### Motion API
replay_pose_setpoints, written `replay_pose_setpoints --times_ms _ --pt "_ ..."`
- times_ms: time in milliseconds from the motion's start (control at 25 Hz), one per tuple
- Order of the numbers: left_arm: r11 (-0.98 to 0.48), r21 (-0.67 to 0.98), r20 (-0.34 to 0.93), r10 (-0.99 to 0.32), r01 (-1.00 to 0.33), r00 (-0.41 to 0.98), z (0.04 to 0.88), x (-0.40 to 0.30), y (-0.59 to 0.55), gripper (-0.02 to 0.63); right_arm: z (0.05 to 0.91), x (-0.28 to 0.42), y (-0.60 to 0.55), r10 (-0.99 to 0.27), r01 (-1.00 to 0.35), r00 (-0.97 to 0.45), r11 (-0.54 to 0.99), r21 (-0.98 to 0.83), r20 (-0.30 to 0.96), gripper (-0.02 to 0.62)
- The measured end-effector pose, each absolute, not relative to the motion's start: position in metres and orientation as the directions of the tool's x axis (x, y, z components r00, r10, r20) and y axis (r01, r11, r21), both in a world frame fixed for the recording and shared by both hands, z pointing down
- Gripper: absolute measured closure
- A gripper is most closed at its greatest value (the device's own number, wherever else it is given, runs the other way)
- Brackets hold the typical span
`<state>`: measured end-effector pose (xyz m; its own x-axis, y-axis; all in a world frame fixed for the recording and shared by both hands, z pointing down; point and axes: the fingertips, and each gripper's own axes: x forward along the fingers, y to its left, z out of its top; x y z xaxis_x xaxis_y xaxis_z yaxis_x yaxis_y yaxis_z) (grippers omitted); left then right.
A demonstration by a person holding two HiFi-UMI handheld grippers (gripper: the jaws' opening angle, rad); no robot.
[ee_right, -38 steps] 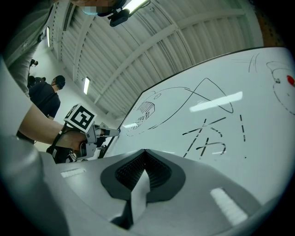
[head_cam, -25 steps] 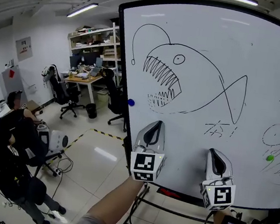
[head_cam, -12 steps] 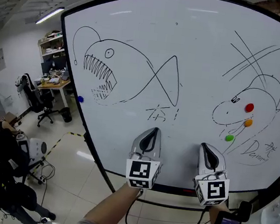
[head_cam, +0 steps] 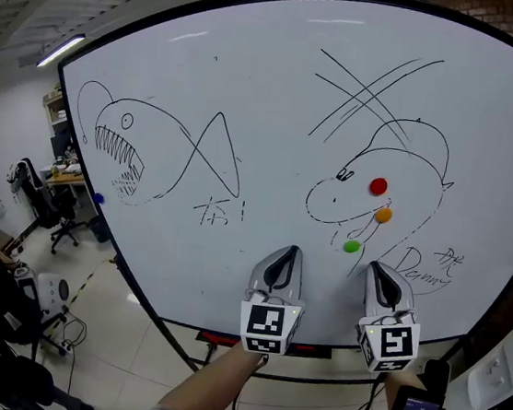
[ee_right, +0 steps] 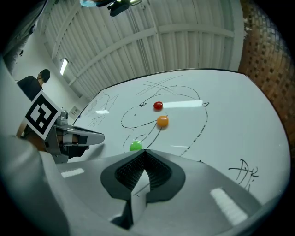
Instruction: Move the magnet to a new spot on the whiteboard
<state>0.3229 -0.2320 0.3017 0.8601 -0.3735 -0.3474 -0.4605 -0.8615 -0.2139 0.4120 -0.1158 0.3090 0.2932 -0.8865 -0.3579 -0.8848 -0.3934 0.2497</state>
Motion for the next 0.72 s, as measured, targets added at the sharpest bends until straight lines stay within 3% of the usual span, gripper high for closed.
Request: replay_pose_setpoints --times_ms 400,560,720 --pt "-0.835 -0.309 -0.351 -0.345 -0.455 0.871 0.297 0.375 -0.174 0.602 0.307 0.442 -0.075 -0.881 -0.889 0.292 -0.394 0.234 -0.373 0.588" --pt "-0.817 -0.343 -0.339 -0.353 -0.464 0.872 0.299 0.395 -0.159 0.435 0.309 0.450 -0.061 -0.881 -0.891 0.290 -0.391 0.232 -0.372 0.588" --pt "-0.792 -0.339 -0.326 -0.408 -0.508 0.853 0.302 0.408 -0.161 0.413 0.311 0.461 -0.048 -0.881 -0.892 0.295 -0.393 0.223 -0.369 0.588"
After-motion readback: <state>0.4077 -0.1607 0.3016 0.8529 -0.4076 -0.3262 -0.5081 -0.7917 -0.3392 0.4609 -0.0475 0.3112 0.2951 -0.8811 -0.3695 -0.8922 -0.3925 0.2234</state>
